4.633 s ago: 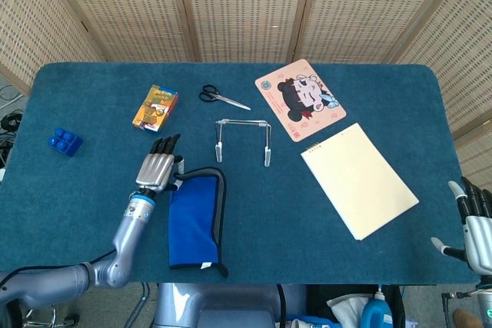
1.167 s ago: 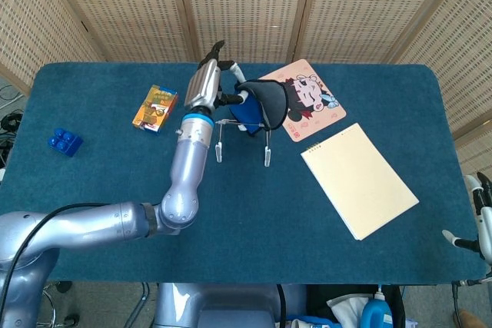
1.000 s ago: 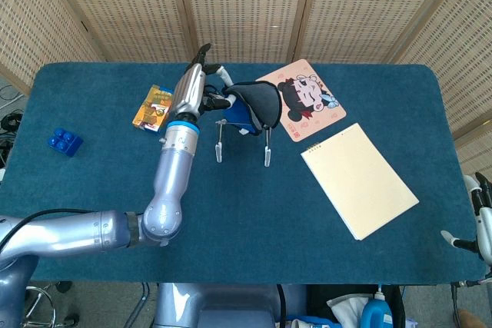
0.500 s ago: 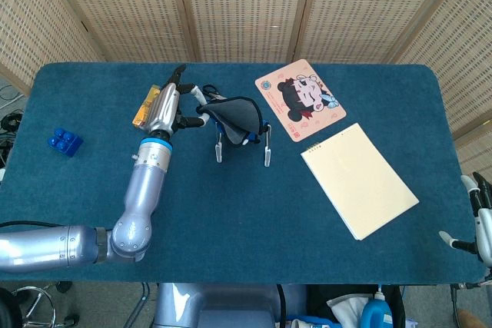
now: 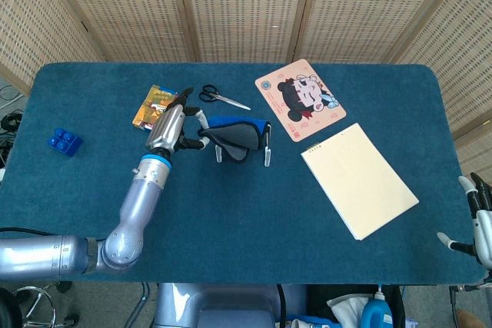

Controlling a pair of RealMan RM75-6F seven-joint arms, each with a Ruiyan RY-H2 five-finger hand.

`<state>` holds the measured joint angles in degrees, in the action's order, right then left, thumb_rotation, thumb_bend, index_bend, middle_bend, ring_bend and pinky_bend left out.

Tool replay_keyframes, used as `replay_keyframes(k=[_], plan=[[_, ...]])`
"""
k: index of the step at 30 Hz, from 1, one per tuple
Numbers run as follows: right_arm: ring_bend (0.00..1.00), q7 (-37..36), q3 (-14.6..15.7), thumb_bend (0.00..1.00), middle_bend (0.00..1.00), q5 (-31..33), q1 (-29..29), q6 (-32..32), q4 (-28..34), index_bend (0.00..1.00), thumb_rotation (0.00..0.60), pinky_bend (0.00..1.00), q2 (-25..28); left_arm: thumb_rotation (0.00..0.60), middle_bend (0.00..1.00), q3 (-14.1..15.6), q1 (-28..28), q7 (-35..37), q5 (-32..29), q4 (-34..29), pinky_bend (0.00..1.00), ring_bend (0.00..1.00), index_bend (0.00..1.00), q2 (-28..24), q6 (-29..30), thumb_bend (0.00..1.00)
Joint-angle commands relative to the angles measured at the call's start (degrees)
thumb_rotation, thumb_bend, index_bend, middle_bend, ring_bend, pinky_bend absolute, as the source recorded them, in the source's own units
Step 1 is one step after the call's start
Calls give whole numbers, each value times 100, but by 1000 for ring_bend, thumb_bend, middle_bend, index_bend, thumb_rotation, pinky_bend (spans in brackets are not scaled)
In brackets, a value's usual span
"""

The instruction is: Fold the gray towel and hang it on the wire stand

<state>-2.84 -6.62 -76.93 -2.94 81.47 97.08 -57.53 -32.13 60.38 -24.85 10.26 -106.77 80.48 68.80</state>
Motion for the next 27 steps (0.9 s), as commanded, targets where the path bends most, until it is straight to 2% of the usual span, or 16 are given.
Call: replay_keyframes(k=[1, 2, 3, 6, 7, 8, 12, 19, 27], plan=[[0, -7, 5, 0, 0, -9, 4, 6, 1, 2, 600, 0, 5, 600, 0, 301, 71, -223, 65, 58, 0, 0, 926, 149, 60, 471], [0, -7, 6, 0, 0, -12, 6, 9, 1, 2, 600, 0, 6, 600, 0, 335, 82, -258, 54, 67, 0, 0, 891, 159, 53, 466], [0, -10, 6, 0, 0, -20, 7, 17, 7, 2, 600, 0, 8, 600, 0, 410, 105, -352, -1, 66, 0, 0, 772, 163, 2, 442], [0, -12, 10, 0, 0, -23, 11, 20, 13, 2, 600, 0, 12, 600, 0, 524, 132, -448, 57, 106, 0, 0, 161, 161, -107, 337], [0, -16, 13, 0, 0, -25, 13, 21, 14, 2, 600, 0, 14, 600, 0, 558, 115, -390, 235, 164, 0, 0, 31, 189, -138, 303], [0, -16, 12, 0, 0, -26, 14, 25, 15, 2, 600, 0, 15, 600, 0, 563, 79, -282, 402, 184, 0, 0, 1, 215, -156, 281], [0, -12, 9, 0, 0, -12, 9, 13, 21, 2, 600, 0, 16, 600, 0, 644, -65, -67, 834, 141, 0, 0, 0, 144, -249, 221], [0, 5, 25, 0, 0, -50, 13, 29, 41, 2, 600, 0, 15, 600, 0, 711, -200, 1, 943, -1, 0, 0, 0, -107, -343, 188], [0, 25, 52, 0, 0, -126, 34, 87, 87, 2, 600, 0, 27, 600, 0, 846, -782, 622, 1724, -302, 0, 0, 0, -589, -352, 179]])
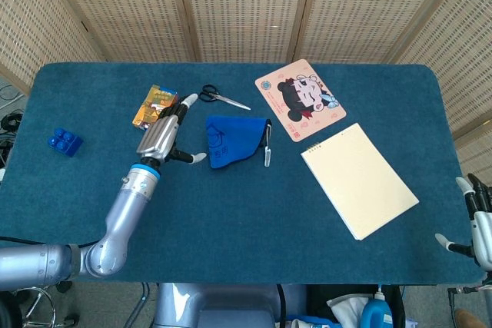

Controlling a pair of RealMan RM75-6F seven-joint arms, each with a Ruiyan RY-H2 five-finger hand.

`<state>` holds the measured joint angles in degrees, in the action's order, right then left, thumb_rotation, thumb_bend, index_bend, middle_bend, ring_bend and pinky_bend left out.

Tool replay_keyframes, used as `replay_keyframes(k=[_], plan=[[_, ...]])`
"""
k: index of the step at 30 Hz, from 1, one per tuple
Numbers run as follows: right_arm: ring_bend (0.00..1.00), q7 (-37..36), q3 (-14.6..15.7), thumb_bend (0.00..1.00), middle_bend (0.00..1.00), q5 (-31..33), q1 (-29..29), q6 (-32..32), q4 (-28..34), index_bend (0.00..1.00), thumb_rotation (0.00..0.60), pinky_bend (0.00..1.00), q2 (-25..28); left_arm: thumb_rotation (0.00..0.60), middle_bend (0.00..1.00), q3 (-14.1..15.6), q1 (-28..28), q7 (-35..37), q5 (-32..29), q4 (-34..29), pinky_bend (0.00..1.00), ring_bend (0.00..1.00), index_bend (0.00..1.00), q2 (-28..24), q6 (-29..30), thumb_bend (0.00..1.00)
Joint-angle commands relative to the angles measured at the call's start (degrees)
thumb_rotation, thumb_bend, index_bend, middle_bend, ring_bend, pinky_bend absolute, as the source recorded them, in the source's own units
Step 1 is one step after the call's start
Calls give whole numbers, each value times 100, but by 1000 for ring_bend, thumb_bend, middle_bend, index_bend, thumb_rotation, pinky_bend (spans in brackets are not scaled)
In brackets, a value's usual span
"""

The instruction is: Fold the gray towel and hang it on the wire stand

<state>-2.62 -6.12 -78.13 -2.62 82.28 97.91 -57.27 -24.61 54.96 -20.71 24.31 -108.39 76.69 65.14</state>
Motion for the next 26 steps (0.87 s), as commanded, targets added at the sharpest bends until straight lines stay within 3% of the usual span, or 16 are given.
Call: replay_keyframes(k=[1, 4, 13, 17, 26], plan=[[0, 4, 5, 0, 0, -11, 5, 10, 6, 2, 600, 0, 1, 600, 0, 126, -305, 254, 430, -165, 0, 0, 0, -260, 38, 179], [0, -1, 15, 0, 0, -50, 18, 44, 29, 2, 600, 0, 10, 600, 0, 302, -641, 471, 949, -259, 0, 0, 0, -498, 179, 178], [0, 2, 49, 0, 0, -187, 54, 151, 91, 2, 600, 0, 24, 600, 0, 1276, -1793, 634, 2876, -406, 0, 0, 0, -1325, 976, 179], [0, 2, 81, 0, 0, -297, 65, 203, 86, 2, 600, 0, 3, 600, 0, 1987, -2662, 869, 3845, -435, 0, 0, 0, -1612, 1670, 179], [0, -54, 94, 0, 0, -465, 129, 407, 103, 2, 600, 0, -1, 600, 0, 2769, -3814, 835, 4640, -236, 0, 0, 0, -1515, 2533, 181]])
